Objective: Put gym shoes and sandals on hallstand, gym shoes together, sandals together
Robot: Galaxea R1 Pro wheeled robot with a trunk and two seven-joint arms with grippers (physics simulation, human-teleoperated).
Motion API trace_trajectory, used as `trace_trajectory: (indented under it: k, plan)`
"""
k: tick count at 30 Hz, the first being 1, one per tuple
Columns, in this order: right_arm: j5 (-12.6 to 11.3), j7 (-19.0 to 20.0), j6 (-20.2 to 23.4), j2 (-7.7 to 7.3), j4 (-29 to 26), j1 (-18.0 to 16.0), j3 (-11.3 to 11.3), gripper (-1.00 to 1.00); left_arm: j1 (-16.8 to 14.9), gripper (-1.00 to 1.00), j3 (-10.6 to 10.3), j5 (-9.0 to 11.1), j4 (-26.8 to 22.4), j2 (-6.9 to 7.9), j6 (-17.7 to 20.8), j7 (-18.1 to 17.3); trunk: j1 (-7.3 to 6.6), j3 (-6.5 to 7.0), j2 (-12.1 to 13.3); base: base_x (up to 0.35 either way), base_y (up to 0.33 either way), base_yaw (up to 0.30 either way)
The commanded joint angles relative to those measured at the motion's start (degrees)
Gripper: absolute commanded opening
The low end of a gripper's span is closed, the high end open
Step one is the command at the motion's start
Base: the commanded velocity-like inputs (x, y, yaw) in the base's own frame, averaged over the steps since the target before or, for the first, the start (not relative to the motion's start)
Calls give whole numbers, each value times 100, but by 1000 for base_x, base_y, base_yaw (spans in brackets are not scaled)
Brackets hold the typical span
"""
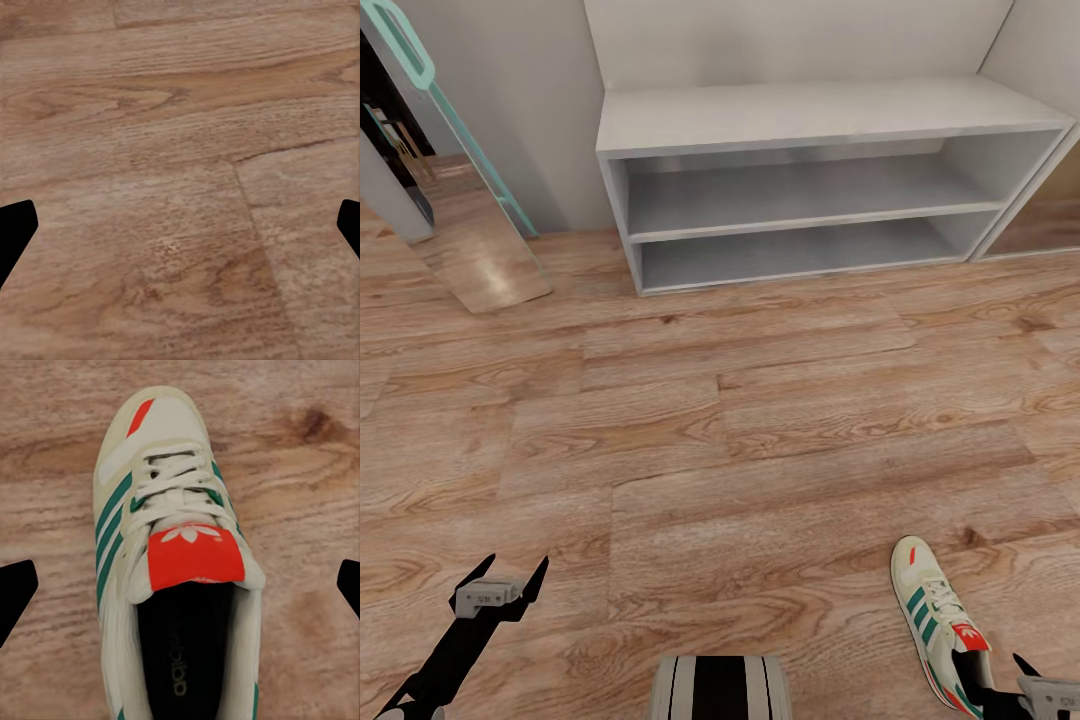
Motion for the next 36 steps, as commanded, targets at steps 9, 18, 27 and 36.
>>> trace_trajectory:
  k: [9, 18, 27, 36]
  plan:
    - [-44, 13, -78, 3, 55, -10, 51, 100, 0, 100, -3, -1, 0, 0, 0, 0, 0, 0, 0, 0, 0, 0]
    - [-6, 37, -428, 8, 425, -56, 78, 100, 0, 100, -5, -2, 0, 0, -6, 0, 0, 0, 0, 0, 0, 0]
    - [13, 42, -939, -5, 1258, -345, 134, 100, 0, 100, -5, -2, 0, 0, -8, 0, 0, 0, 0, 0, 0, 0]
    - [16, 48, -1067, -9, 1515, -430, 159, 100, 0, 100, 0, -3, 0, 0, -10, 0, 0, 0, 0, 0, 0, 0]
